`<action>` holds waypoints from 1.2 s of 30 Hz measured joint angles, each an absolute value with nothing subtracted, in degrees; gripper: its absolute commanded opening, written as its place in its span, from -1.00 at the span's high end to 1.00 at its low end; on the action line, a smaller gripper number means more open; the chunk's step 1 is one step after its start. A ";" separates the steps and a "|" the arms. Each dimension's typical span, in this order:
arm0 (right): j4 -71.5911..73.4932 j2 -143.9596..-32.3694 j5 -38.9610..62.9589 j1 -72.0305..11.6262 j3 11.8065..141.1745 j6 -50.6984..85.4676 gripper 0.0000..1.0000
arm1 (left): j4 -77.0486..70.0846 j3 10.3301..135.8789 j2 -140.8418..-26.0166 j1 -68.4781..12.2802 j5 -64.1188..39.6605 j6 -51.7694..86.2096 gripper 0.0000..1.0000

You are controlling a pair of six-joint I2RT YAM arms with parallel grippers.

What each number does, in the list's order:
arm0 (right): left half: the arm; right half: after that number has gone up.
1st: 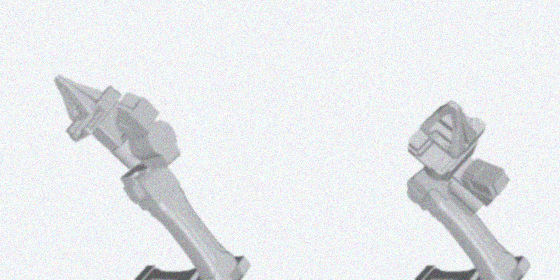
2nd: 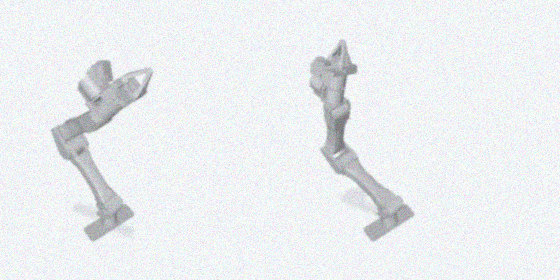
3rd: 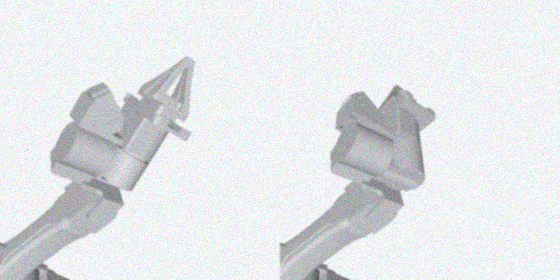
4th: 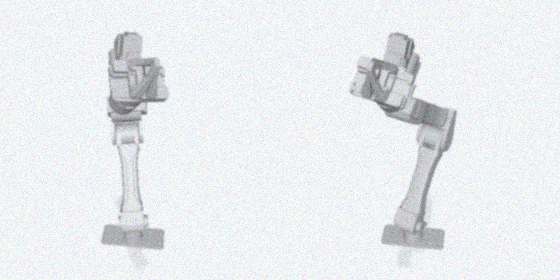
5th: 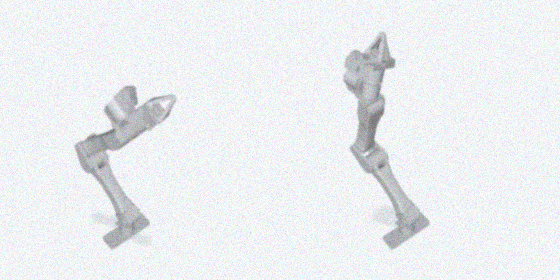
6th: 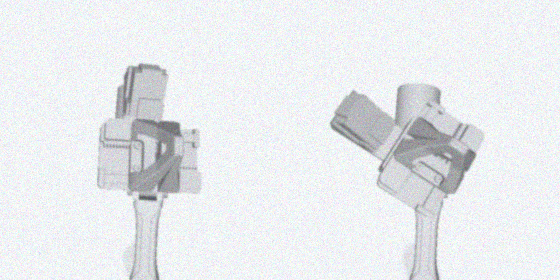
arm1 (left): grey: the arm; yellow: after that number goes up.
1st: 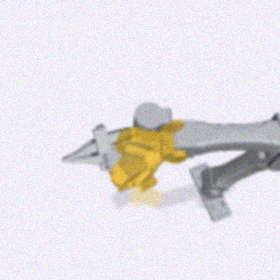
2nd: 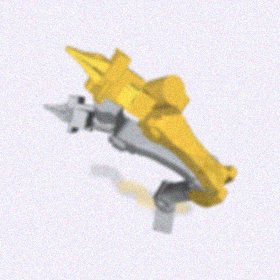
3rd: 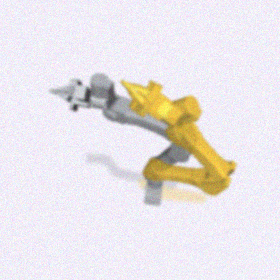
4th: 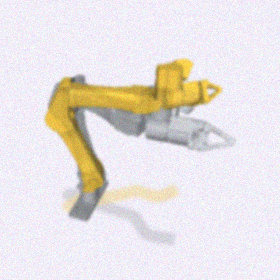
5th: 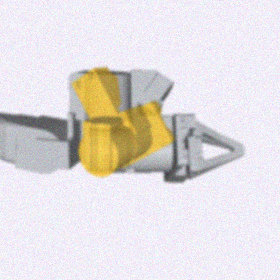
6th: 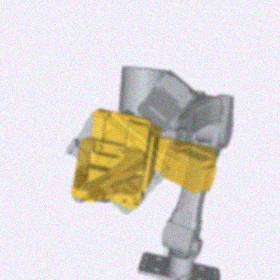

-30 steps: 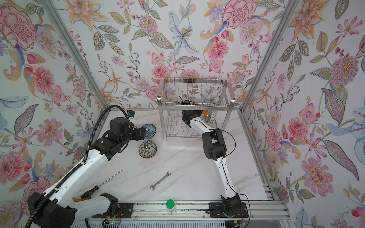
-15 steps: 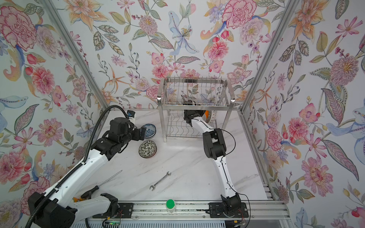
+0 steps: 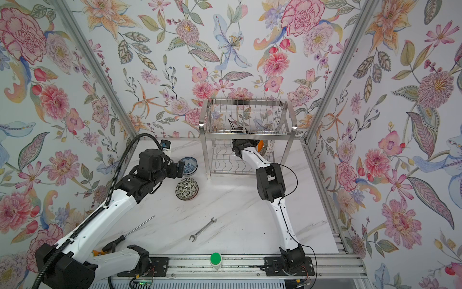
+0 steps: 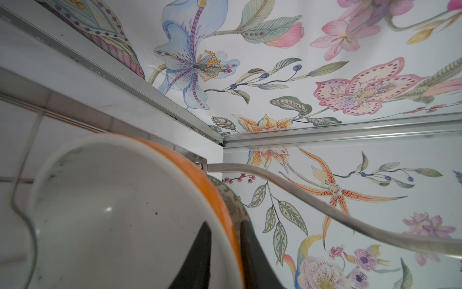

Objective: Load bowls into a dish rack
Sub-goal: Place the bowl in the dish rack.

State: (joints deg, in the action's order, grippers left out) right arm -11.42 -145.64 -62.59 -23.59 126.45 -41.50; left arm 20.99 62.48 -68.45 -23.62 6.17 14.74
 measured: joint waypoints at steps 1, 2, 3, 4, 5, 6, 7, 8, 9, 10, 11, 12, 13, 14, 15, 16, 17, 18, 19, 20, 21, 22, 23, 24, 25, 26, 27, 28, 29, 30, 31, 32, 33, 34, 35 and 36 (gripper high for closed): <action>-11.42 -145.64 -62.41 -23.62 126.45 -41.47 0.52 | 20.99 62.48 -68.45 -23.62 6.17 14.74 -0.99; -11.44 -145.64 -62.35 -23.64 126.45 -41.47 0.52 | 20.99 62.48 -68.45 -23.62 6.17 14.74 -0.99; -11.46 -145.64 -62.26 -23.64 126.45 -41.45 0.51 | 20.99 62.48 -68.45 -23.62 6.17 14.74 -0.98; -11.55 -145.64 -62.11 -23.64 126.45 -41.45 0.51 | 20.99 62.48 -68.45 -23.62 6.15 14.74 -0.99; -11.70 -145.64 -62.02 -23.64 126.45 -41.43 0.51 | 20.99 62.48 -68.45 -23.62 6.11 14.74 -0.98; -11.86 -145.64 -61.93 -23.64 126.45 -41.39 0.45 | 20.99 62.48 -68.45 -23.62 6.02 14.74 -0.98; -11.88 -145.64 -61.91 -23.64 126.45 -41.25 0.36 | 20.99 62.48 -68.45 -23.62 6.00 14.74 -0.98; -11.94 -145.64 -61.93 -23.64 126.45 -41.19 0.29 | 20.99 62.48 -68.45 -23.62 6.00 14.74 -0.98; -12.03 -145.64 -61.91 -23.64 126.45 -41.08 0.19 | 20.99 62.48 -68.45 -23.62 6.00 14.74 -0.98; -12.19 -145.64 -61.91 -23.64 126.45 -40.93 0.13 | 20.99 62.46 -68.45 -23.62 5.98 14.74 -0.98; -12.29 -145.64 -61.89 -23.64 126.45 -40.69 0.08 | 20.99 62.39 -68.45 -23.62 5.98 14.74 -0.98; -12.43 -145.64 -61.78 -23.64 126.45 -40.53 0.06 | 20.99 62.35 -68.45 -23.62 6.00 14.74 -0.99; -12.49 -145.64 -61.73 -23.64 126.43 -40.38 0.06 | 20.99 62.30 -68.45 -23.62 5.98 14.74 -0.98; -12.49 -145.64 -61.71 -23.64 126.43 -40.36 0.06 | 20.99 62.26 -68.45 -23.62 6.00 14.74 -0.98; -12.51 -145.64 -61.69 -23.64 126.43 -40.18 0.06 | 20.99 62.26 -68.45 -23.62 6.00 14.74 -0.99; -12.49 -145.64 -61.69 -23.64 126.43 -40.07 0.05 | 20.99 62.26 -68.45 -23.62 5.98 14.74 -0.98; -12.51 -145.64 -61.65 -23.64 126.41 -39.97 0.04 | 20.99 62.24 -68.45 -23.62 5.98 14.74 -0.98; -12.49 -145.64 -61.49 -23.64 126.32 -39.79 -0.03 | 20.99 62.24 -68.45 -23.62 5.98 14.74 -0.98; -12.58 -145.62 -61.45 -23.64 126.26 -39.62 -0.13 | 20.99 62.24 -68.45 -23.62 5.96 14.74 -0.99; -12.58 -145.62 -61.28 -23.64 126.02 -39.35 -0.26 | 20.99 62.24 -68.45 -23.62 5.91 14.74 -0.98; -12.64 -145.51 -61.19 -23.64 125.67 -39.22 -0.44 | 20.99 62.22 -68.45 -23.62 5.76 14.74 -0.98; -12.62 -145.47 -61.01 -23.64 125.32 -38.81 -0.56 | 20.99 62.22 -68.45 -23.62 5.69 14.74 -0.98; -12.64 -145.36 -60.86 -23.64 124.84 -38.61 -0.70 | 20.99 62.22 -68.45 -23.62 5.43 14.74 -0.98; -12.75 -145.18 -60.73 -23.64 124.38 -38.41 -0.80 | 20.99 62.22 -68.45 -23.62 5.19 14.74 -0.98; -12.84 -144.97 -60.51 -23.64 123.94 -38.28 -0.89 | 20.99 62.22 -68.45 -23.62 5.04 14.76 -0.98; -12.88 -144.73 -60.40 -23.66 123.59 -37.95 -0.94 | 20.99 62.22 -68.45 -23.62 4.91 14.74 -0.98; -12.84 -144.49 -60.38 -23.75 123.17 -37.71 -0.99 | 20.99 62.22 -68.45 -23.62 4.86 14.74 -0.98; -12.86 -144.09 -60.34 -23.81 122.80 -37.56 -0.99 | 20.99 62.22 -68.45 -23.62 4.80 14.76 -0.99; -12.86 -143.70 -60.20 -23.81 122.41 -37.41 -0.99 | 20.99 62.22 -68.45 -23.62 4.75 14.74 -0.98; -12.91 -143.17 -60.07 -23.94 121.95 -37.26 -0.98 | 20.99 62.22 -68.45 -23.62 4.73 14.74 -0.98; -12.88 -142.65 -59.81 -24.01 121.45 -37.17 -0.99 | 20.99 62.22 -68.45 -23.62 4.73 14.74 -0.98; -12.86 -142.10 -59.51 -24.10 120.99 -37.01 -0.99 | 20.97 62.22 -68.45 -23.62 4.73 14.74 -0.98; -12.82 -141.45 -59.11 -24.23 120.42 -36.95 -0.99 | 20.97 62.22 -68.45 -23.62 4.73 14.74 -0.98; -12.80 -140.68 -58.67 -24.36 119.74 -36.97 -0.99 | 20.97 62.22 -68.45 -23.62 4.73 14.74 -0.99; -12.60 -139.87 -58.28 -24.58 118.93 -36.99 -0.99 | 20.97 62.22 -68.45 -23.62 4.73 14.74 -0.99; -12.21 -139.00 -57.76 -24.82 117.91 -37.01 -0.99 | 20.95 62.15 -68.45 -23.62 4.73 14.74 -0.99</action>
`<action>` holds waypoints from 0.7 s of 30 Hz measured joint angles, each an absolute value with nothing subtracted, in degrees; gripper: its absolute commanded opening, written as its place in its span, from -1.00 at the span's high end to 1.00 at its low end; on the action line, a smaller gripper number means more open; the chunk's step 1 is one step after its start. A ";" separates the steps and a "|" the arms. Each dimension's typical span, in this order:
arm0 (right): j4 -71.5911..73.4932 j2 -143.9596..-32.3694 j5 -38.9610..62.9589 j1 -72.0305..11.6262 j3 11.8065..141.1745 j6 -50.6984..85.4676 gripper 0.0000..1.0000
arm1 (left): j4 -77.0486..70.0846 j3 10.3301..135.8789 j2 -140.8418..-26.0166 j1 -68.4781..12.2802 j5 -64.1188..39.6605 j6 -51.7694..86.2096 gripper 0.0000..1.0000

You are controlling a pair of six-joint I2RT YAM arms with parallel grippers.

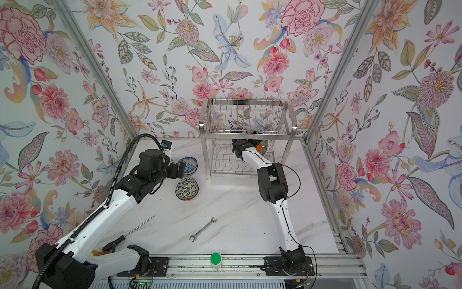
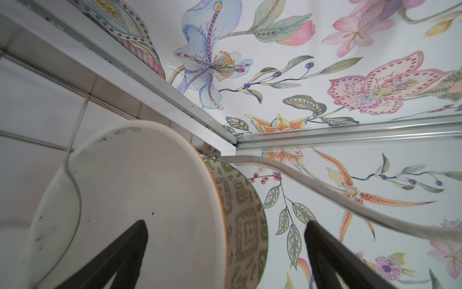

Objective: Load bowls into a dish rack
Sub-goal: Place the bowl in the dish rack.

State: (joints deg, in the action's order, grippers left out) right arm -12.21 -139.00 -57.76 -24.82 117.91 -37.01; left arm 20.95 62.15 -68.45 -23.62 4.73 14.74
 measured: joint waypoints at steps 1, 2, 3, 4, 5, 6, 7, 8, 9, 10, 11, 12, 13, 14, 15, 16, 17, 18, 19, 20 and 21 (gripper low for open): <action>-11.77 -138.19 -57.25 -25.12 116.92 -37.08 -0.99 | 20.93 62.11 -68.45 -23.62 4.73 14.74 -0.99; -11.14 -137.29 -56.64 -25.52 115.66 -37.26 -0.99 | 20.93 62.02 -68.47 -23.62 4.73 14.76 -0.98; -10.26 -136.33 -55.90 -26.02 114.21 -37.65 -0.98 | 20.97 61.98 -68.49 -23.62 4.73 14.74 -0.98; -9.32 -135.59 -55.29 -26.52 112.86 -38.11 -0.99 | 20.95 61.95 -68.53 -23.62 4.73 14.76 -0.98; -8.05 -134.85 -54.52 -27.14 111.26 -38.72 -0.99 | 20.93 61.89 -68.60 -23.62 4.73 14.76 -0.98; -6.90 -134.23 -53.89 -27.83 109.80 -39.38 -0.98 | 20.95 61.87 -68.69 -23.62 4.73 14.76 -0.99; -5.91 -133.88 -53.39 -28.49 108.66 -39.94 -0.99 | 20.95 61.78 -68.77 -23.62 4.73 14.76 -0.99; -4.84 -133.62 -52.69 -29.23 107.46 -40.47 -0.99 | 20.95 61.71 -68.84 -23.62 4.73 14.76 -0.98; -3.95 -133.47 -52.03 -29.95 106.37 -41.01 -0.99 | 20.95 61.60 -68.90 -23.62 4.73 14.76 -0.98; -3.18 -133.38 -51.35 -30.52 105.43 -41.34 -0.99 | 20.95 61.49 -68.90 -23.62 4.73 14.79 -0.98; -2.17 -133.19 -50.63 -31.22 104.07 -41.78 -0.98 | 20.99 61.39 -68.90 -23.62 4.75 14.79 -0.98; -1.32 -132.79 -49.78 -31.90 102.52 -42.24 -0.99 | 20.99 61.36 -68.90 -23.62 4.75 14.79 -0.98; -0.64 -132.27 -48.97 -32.56 100.92 -42.63 -0.99 | 20.99 61.36 -68.90 -23.62 4.75 14.79 -0.99; -0.10 -131.50 -48.12 -33.21 99.13 -42.89 -0.99 | 20.99 61.36 -68.90 -23.62 4.78 14.79 -0.99; 0.40 -130.65 -47.35 -33.85 97.41 -43.09 -0.98 | 20.99 61.36 -68.90 -23.62 4.78 14.79 -0.99; 0.86 -129.86 -46.76 -34.26 96.07 -43.11 -0.99 | 21.02 61.36 -68.90 -23.62 4.80 14.79 -0.98; 1.39 -128.64 -45.98 -34.76 94.28 -43.09 -0.99 | 21.02 61.36 -68.90 -23.62 4.82 14.79 -0.99; 1.93 -127.11 -45.23 -35.18 92.29 -43.05 -0.99 | 21.02 61.36 -68.90 -23.62 4.91 14.79 -0.99; 2.37 -125.54 -44.69 -35.51 90.35 -43.00 -0.99 | 21.02 61.36 -68.90 -23.62 4.93 14.81 -0.99; 2.66 -123.66 -44.12 -35.81 88.42 -42.89 -0.98 | 21.02 61.34 -68.90 -23.62 4.95 14.92 -0.98; 3.38 -121.56 -43.59 -36.10 86.21 -42.59 -0.99 | 20.99 61.28 -68.90 -23.62 4.95 14.98 -0.99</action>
State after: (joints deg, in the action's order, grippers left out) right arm 3.38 -121.56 -43.59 -36.10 86.21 -42.59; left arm 20.99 61.28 -68.90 -23.62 4.95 14.98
